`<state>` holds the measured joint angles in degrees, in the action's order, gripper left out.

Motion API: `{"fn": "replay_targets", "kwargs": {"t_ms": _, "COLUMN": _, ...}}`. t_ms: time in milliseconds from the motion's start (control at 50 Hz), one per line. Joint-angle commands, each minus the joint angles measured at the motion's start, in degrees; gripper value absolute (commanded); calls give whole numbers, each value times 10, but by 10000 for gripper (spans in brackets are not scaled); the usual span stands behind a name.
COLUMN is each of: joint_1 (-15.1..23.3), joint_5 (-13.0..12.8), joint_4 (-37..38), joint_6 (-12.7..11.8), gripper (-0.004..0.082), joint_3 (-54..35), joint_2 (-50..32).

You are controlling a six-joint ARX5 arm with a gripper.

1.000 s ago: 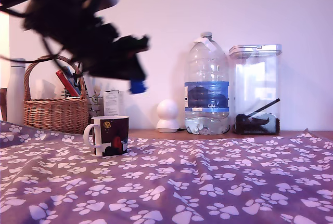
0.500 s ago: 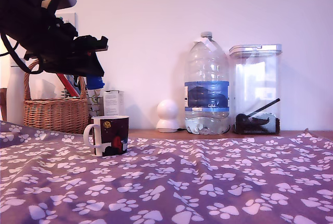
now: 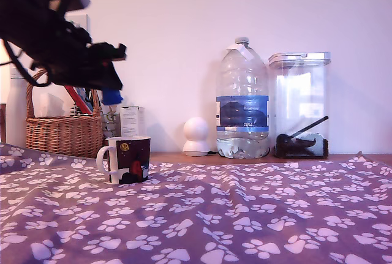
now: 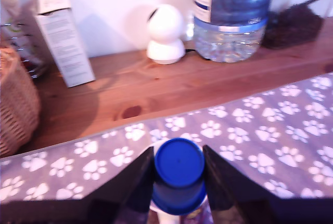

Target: Pick up the coffee capsules from the table one by one and drop them inside the nearest coffee cup

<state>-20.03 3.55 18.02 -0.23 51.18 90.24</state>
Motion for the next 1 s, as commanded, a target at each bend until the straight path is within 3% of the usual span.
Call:
{"fn": "replay_targets", "kwargs": {"t_ms": 0, "joint_1": 1, "joint_5": 3, "joint_4": -12, "joint_6": 5, "gripper": 45, "joint_3": 25, "joint_2": 33}}
{"fn": "replay_targets", "kwargs": {"t_ms": 220, "joint_1": 2, "joint_5": 9, "joint_4": -87, "joint_6": 19, "gripper": 44, "joint_3": 106, "joint_2": 98}}
{"fn": "replay_targets", "kwargs": {"t_ms": 480, "joint_1": 12, "joint_5": 18, "joint_4": -167, "joint_6": 19, "gripper": 44, "joint_3": 192, "joint_2": 172}}
{"fn": "replay_targets", "kwargs": {"t_ms": 720, "joint_1": 16, "joint_5": 15, "joint_4": -177, "joint_6": 22, "gripper": 48, "joint_3": 202, "joint_2": 188}}
{"fn": "replay_targets", "kwargs": {"t_ms": 780, "joint_1": 16, "joint_5": 16, "joint_4": -175, "joint_6": 22, "gripper": 111, "joint_3": 202, "joint_2": 188}}
{"fn": "replay_targets", "kwargs": {"t_ms": 920, "joint_1": 18, "joint_5": 16, "joint_4": -166, "joint_6": 22, "gripper": 480, "joint_3": 202, "joint_2": 188}}
{"fn": "replay_targets", "kwargs": {"t_ms": 980, "joint_1": 18, "joint_5": 16, "joint_4": -167, "joint_6": 22, "gripper": 522, "joint_3": 202, "joint_2": 188}}
